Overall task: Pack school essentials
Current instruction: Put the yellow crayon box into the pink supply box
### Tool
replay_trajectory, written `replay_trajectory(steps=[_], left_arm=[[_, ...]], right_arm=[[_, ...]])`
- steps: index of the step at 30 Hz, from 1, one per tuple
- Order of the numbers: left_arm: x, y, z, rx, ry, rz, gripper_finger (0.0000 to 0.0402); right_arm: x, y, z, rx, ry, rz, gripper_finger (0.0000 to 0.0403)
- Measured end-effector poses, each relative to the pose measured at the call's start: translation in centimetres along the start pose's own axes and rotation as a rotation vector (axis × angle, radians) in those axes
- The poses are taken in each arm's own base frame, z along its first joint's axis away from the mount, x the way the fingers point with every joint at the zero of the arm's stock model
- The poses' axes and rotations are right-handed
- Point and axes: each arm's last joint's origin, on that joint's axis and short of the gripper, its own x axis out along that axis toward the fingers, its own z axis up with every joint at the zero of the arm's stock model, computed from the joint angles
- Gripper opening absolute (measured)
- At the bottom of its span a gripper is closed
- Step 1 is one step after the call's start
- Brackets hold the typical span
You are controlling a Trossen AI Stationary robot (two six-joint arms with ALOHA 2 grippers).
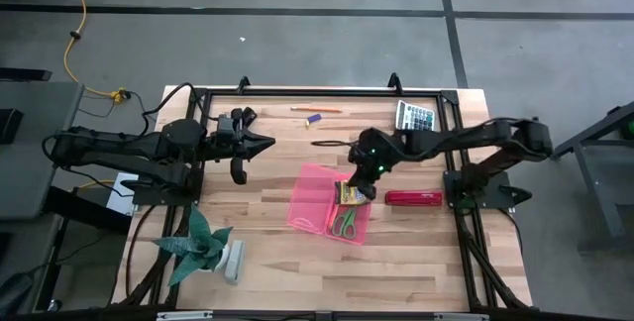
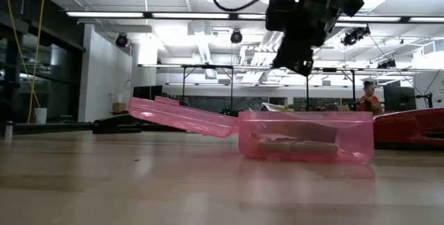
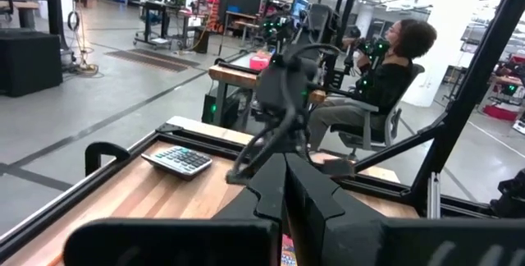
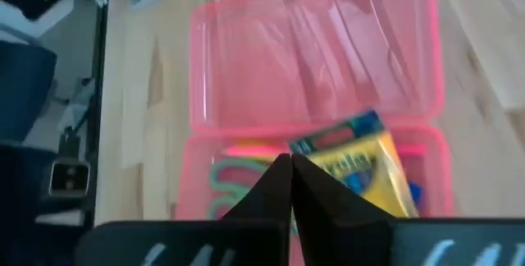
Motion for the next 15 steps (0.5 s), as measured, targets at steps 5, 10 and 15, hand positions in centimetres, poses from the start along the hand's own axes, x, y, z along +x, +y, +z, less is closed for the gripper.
replay_trajectory(steps=[5,10,15], left_arm=[[0.0,0.0,0.0,-0.002,0.0,0.0,0.0],[0.0,0.0,0.0,-0.018,0.0,0.001,0.0],[0.0,0.0,0.0,-0.036,-0.001,0.001,0.0]], right_arm=[[2.8,0.1,0.6,-0.033,0.005,-0.056,0.0001],[5.0,-0.6,1.3,-0.073,0.092,-0.081,0.0],[5.6,-1.2,1.0,-0.109,0.165,-0.116,0.0]])
